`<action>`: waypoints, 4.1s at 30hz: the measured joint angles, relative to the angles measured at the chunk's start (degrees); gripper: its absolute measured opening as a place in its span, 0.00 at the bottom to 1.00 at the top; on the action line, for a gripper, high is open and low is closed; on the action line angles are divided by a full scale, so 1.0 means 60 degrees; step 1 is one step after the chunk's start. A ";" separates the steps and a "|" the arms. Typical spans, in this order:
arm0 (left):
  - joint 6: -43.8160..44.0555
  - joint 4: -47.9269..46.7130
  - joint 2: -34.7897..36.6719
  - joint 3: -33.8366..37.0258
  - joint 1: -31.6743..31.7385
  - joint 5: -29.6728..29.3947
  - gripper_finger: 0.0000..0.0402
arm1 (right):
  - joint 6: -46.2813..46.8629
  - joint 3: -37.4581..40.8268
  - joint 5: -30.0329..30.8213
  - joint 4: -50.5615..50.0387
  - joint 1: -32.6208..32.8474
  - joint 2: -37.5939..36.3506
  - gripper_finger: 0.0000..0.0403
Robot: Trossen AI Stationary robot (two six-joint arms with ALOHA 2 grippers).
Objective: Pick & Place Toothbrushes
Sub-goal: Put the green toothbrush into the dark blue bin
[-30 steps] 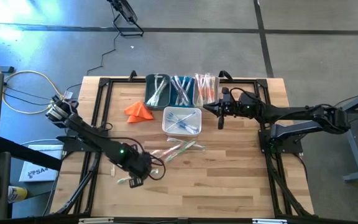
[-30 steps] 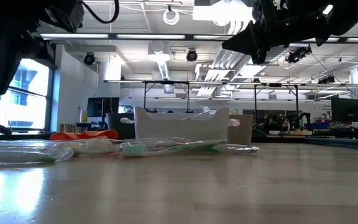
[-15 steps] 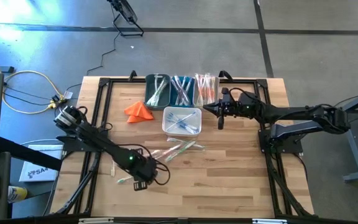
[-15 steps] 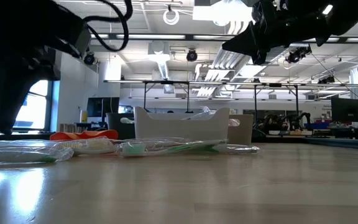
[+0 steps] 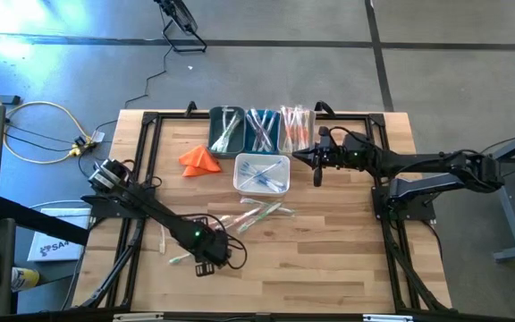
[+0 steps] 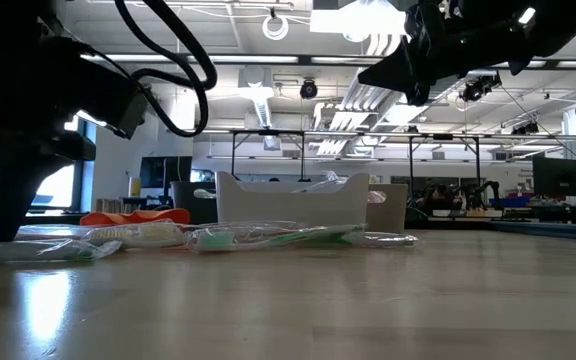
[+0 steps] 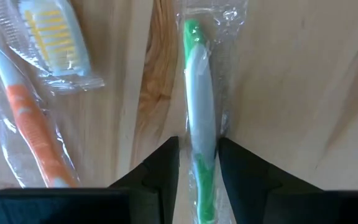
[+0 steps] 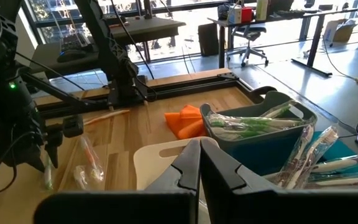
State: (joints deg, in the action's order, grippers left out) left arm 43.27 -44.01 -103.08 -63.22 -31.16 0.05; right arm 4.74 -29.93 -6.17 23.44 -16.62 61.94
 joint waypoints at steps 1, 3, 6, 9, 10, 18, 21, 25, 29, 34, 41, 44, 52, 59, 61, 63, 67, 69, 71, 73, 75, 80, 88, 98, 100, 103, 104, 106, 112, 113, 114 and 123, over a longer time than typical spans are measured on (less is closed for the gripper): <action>-0.0017 0.0012 -0.0019 -0.0001 0.0000 0.0038 0.28 | 0.0003 0.0000 0.0000 -0.0033 0.0000 -0.0001 0.01; -0.0115 0.0019 -0.0028 -0.0004 0.0000 0.0060 0.28 | 0.0021 0.0000 -0.0003 -0.0036 0.0000 0.0003 0.01; -0.0161 0.0014 -0.0030 -0.0004 0.0003 0.0072 0.28 | 0.0026 0.0000 -0.0033 -0.0040 0.0000 -0.0001 0.01; -0.0170 0.0011 -0.0035 -0.0003 0.0004 0.0087 0.26 | 0.0028 0.0000 -0.0033 -0.0063 0.0000 0.0003 0.01; -0.0171 0.0006 -0.0035 0.0000 0.0004 0.0116 0.24 | 0.0028 0.0000 -0.0033 -0.0070 0.0000 0.0002 0.01; -0.0174 -0.0062 -0.0046 0.0011 0.0011 0.0269 0.07 | 0.0028 0.0000 -0.0033 -0.0091 0.0000 0.0003 0.01; -0.0172 -0.0102 -0.0046 0.0011 0.0015 0.0445 0.04 | 0.0024 0.0000 -0.0034 -0.0091 0.0000 0.0003 0.01; -0.0274 -0.0107 0.0066 0.0018 0.0015 0.0613 0.05 | 0.0021 0.0000 -0.0036 -0.0094 0.0000 0.0002 0.01; -0.0494 -0.0249 0.0392 0.0033 -0.0001 0.1026 0.05 | 0.0017 0.0000 -0.0311 -0.0101 0.0000 0.0001 0.01; -0.0507 -0.0663 0.0968 0.0036 0.0226 0.1192 0.05 | 0.0000 0.0000 -0.0565 -0.0098 0.0004 0.0000 0.01; -0.0847 -0.1003 0.2084 0.0022 0.0772 0.1257 0.05 | -0.0001 0.0000 -0.0568 -0.0105 0.0004 0.0001 0.01; -0.1008 -0.1306 0.2660 0.0022 0.1134 0.1224 0.05 | -0.0001 0.0000 -0.0565 -0.0102 0.0004 0.0003 0.01; -0.1912 -0.2049 0.4314 0.0022 0.2472 0.0828 0.05 | -0.0008 0.0000 -0.0568 -0.0102 0.0003 -0.0001 0.01; -0.3314 -0.2205 0.5519 0.0022 0.4132 0.0425 0.05 | -0.0042 0.0004 -0.0565 -0.0108 0.0000 0.0003 0.01; -0.3837 -0.2171 0.5782 0.0020 0.4686 0.0267 0.05 | -0.0045 0.0004 -0.0565 -0.0106 0.0000 0.0002 0.01; -0.4314 -0.2171 0.6021 0.0022 0.5277 0.0030 0.05 | -0.0045 0.0004 -0.0565 -0.0105 0.0000 0.0003 0.01; -0.5164 -0.1849 0.6268 0.0018 0.6549 -0.0673 0.05 | -0.0045 0.0004 -0.0502 -0.0105 0.0000 0.0003 0.01; -0.5514 -0.1318 0.6282 0.0018 0.7171 -0.0815 0.05 | -0.0049 0.0004 -0.0488 -0.0102 0.0000 0.0003 0.01; -0.5878 -0.0795 0.6271 0.0018 0.7788 -0.0815 0.05 | -0.0077 0.0004 -0.0488 -0.0102 0.0000 0.0003 0.01; -0.6250 -0.0061 0.6231 0.0018 0.8335 -0.0815 0.05 | -0.0079 0.0004 -0.0474 -0.0102 0.0000 0.0002 0.01; -0.6470 0.0672 0.6150 0.0015 0.8844 -0.0815 0.05 | -0.0081 0.0004 -0.0466 -0.0102 0.0000 0.0003 0.01; -0.6495 0.2231 0.6072 0.0015 1.0196 -0.0811 0.05 | -0.0081 0.0004 -0.0463 -0.0101 0.0000 0.0000 0.01; -0.6167 0.4180 0.5251 0.0011 1.1593 -0.0800 0.05 | -0.0147 0.0004 -0.0457 -0.0098 -0.0001 0.0003 0.01; -0.5857 0.5534 0.3170 0.0011 1.2318 -0.1405 0.05 | -0.0329 0.0004 -0.0459 -0.0099 -0.0001 0.0001 0.01; -0.5737 0.5556 0.2831 0.0011 1.2414 -0.1607 0.05 | -0.0386 0.0004 -0.0459 -0.0098 0.0000 0.0003 0.01; -0.5638 0.5548 0.2329 0.0011 1.2527 -0.1628 0.05 | -0.0531 0.0004 -0.0459 -0.0100 -0.0002 0.0003 0.01; -0.5638 0.5589 0.2195 0.0011 1.2524 -0.1633 0.05 | -0.0577 0.0004 -0.0459 -0.0100 0.0000 0.0003 0.01; -0.5702 0.5662 0.1924 0.0011 1.2524 -0.1674 0.05 | -0.0621 0.0004 -0.0459 -0.0098 0.0000 0.0002 0.01; -0.5925 0.5576 0.1296 0.0011 1.2507 -0.2079 0.05 | -0.0837 0.0006 -0.0459 -0.0094 -0.0002 0.0003 0.01; -0.5951 0.5580 0.1220 0.0011 1.2507 -0.2093 0.05 | -0.0839 0.0004 -0.0459 -0.0094 0.0000 0.0003 0.01; -0.5984 0.5578 0.1139 0.0011 1.2509 -0.2102 0.05 | -0.0839 0.0005 -0.0459 -0.0094 -0.0004 0.0000 0.01; -0.6115 0.5621 0.0604 0.0007 1.2506 -0.2104 0.05 | -0.1017 0.0007 -0.0455 -0.0094 -0.0007 -0.0001 0.01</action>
State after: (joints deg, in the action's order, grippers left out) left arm 6.58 -10.28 -99.45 -63.18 43.88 -12.58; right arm -1.37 -29.89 -8.91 22.88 -16.67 61.93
